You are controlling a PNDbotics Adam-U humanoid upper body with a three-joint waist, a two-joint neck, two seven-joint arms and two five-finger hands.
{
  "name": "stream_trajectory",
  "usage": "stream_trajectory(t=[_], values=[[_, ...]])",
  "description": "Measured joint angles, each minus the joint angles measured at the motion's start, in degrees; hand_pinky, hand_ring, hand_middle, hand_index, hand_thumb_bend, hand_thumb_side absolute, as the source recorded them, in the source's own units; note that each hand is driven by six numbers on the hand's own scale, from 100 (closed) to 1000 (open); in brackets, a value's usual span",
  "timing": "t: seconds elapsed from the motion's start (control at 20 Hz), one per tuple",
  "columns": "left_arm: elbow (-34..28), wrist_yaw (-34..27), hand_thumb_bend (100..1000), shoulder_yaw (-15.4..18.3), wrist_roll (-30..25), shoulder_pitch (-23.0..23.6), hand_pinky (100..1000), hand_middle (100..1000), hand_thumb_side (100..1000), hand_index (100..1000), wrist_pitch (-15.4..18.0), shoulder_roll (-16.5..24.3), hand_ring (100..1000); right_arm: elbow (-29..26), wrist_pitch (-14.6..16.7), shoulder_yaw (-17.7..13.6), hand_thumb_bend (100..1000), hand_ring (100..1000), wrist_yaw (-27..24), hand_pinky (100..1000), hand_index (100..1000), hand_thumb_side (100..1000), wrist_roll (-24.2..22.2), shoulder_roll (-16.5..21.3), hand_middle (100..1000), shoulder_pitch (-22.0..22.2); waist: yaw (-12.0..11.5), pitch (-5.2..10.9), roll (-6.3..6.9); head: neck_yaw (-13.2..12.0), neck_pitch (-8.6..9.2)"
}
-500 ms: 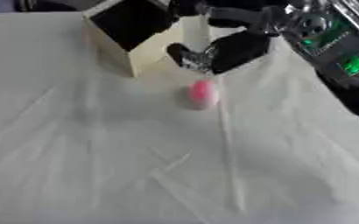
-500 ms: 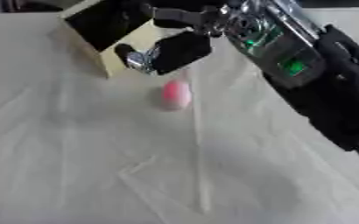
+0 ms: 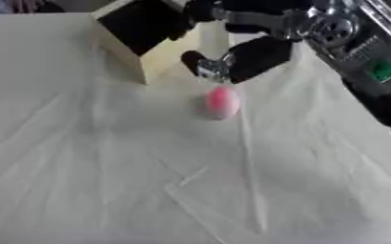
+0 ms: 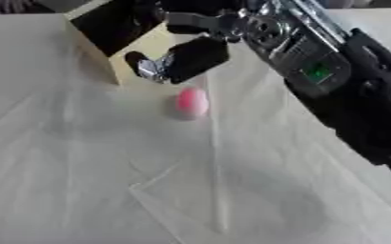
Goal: Pick up objects on the table and place them in the box.
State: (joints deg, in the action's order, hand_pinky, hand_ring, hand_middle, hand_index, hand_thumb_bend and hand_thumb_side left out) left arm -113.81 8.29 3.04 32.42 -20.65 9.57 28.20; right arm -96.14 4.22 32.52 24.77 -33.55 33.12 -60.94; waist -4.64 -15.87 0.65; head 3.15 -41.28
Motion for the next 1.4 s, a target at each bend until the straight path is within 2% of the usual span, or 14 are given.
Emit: stream_trajectory(t=[0.1, 0.15, 0.2, 0.3, 0.35, 0.45, 0.5, 0.55, 0.75, 0.8, 0.85, 1.1, 1.25, 1.4], values=[[0.0, 0.0, 100, 0.0, 0.0, 0.0, 724, 778, 704, 885, 0.0, 0.0, 690, 0.1, 0.0, 0.0, 100, 830, -0.6, 856, 899, 799, -0.9, 0.2, 765, 0.4, 0.0, -0.01, -0.01, 0.0, -0.01], [0.0, 0.0, 100, 0.0, 0.0, 0.0, 724, 779, 709, 886, 0.0, 0.0, 689, 0.2, 0.0, 0.0, 100, 826, -1.1, 858, 900, 616, -1.6, 0.3, 745, 0.6, 0.1, -0.02, -0.01, 0.0, -0.01], [0.0, 0.1, 100, 0.0, 0.0, 0.0, 724, 779, 709, 886, -0.1, 0.0, 689, 0.6, -0.2, 0.0, 100, 826, -1.5, 858, 900, 616, -2.7, 0.5, 745, 0.9, 0.1, -0.02, -0.01, 0.0, -0.01], [0.0, 0.1, 100, 0.0, -0.1, 0.1, 725, 779, 712, 886, -0.1, 0.0, 689, 1.6, -0.8, 0.1, 100, 839, -2.2, 865, 898, 446, -5.3, 0.8, 750, 1.0, 0.2, -0.11, 0.01, 0.0, -0.03], [0.0, 0.1, 100, 0.0, -0.2, 0.1, 725, 779, 714, 886, -0.2, 0.0, 689, 2.1, -1.2, 0.2, 100, 845, -2.2, 869, 900, 487, -6.5, 1.0, 759, 1.0, 0.3, -0.19, 0.01, 0.0, -0.08], [0.0, 0.1, 100, 0.0, -0.3, 0.1, 725, 779, 716, 886, -0.3, 0.0, 688, 2.9, -1.8, 0.3, 100, 851, -1.7, 872, 906, 483, -8.4, 1.2, 766, 1.0, 0.3, -0.42, -0.02, 0.0, -0.55], [0.0, 0.1, 100, 0.0, -0.3, 0.1, 724, 779, 718, 886, -0.3, 0.0, 688, 3.2, -1.9, 0.3, 100, 854, -1.1, 873, 911, 448, -9.2, 1.3, 768, 1.0, 0.3, -0.51, -0.04, 0.0, -0.77], [0.0, 0.1, 100, 0.0, -0.3, 0.1, 724, 779, 720, 887, -0.4, 0.0, 687, 3.4, -2.0, 0.3, 100, 853, -0.4, 873, 914, 464, -9.7, 1.5, 767, 1.0, 0.3, -0.62, -0.06, 0.0, -1.00], [0.0, 0.1, 100, 0.0, -0.2, 0.3, 724, 780, 726, 887, -0.5, -0.1, 686, 4.2, -2.1, 0.3, 100, 856, 2.6, 873, 927, 446, -10.2, 2.0, 776, 1.0, 0.3, -1.27, -0.07, -0.9, -1.04], [0.0, 0.1, 100, 0.0, -0.1, 0.4, 724, 780, 691, 887, -0.6, -0.2, 685, 4.3, -2.0, 0.3, 100, 858, 3.3, 874, 932, 347, -10.2, 2.1, 779, 1.0, 0.3, -1.44, -0.06, -1.3, -1.02], [0.0, 0.1, 100, 0.0, -0.1, 0.4, 724, 780, 729, 887, -0.6, -0.4, 685, 4.5, -2.0, 0.3, 100, 859, 4.1, 875, 936, 430, -10.1, 2.1, 783, 1.0, 0.3, -1.62, -0.06, -1.7, -0.97], [0.0, 0.1, 100, 0.0, 0.1, 0.6, 724, 780, 737, 888, -0.8, -0.5, 683, 5.8, -1.2, -0.1, 100, 864, 8.1, 878, 946, 475, -9.3, 2.5, 790, 1.5, 0.2, -2.34, -0.05, -2.8, 0.11], [0.0, 0.1, 100, 0.0, 0.1, 0.7, 724, 780, 740, 889, -1.0, -0.8, 682, 6.8, -0.6, -0.3, 100, 874, 9.6, 883, 966, 567, -8.9, 2.5, 805, 1.9, 0.2, -2.68, -0.08, -2.8, 0.83], [0.0, 0.1, 100, 0.0, 0.1, 0.7, 724, 780, 739, 888, -1.2, -0.9, 682, 7.7, 0.8, -0.4, 100, 873, 11.0, 889, 975, 566, -8.9, 2.5, 810, 2.4, 0.2, -2.81, -0.08, -2.5, 1.32]])
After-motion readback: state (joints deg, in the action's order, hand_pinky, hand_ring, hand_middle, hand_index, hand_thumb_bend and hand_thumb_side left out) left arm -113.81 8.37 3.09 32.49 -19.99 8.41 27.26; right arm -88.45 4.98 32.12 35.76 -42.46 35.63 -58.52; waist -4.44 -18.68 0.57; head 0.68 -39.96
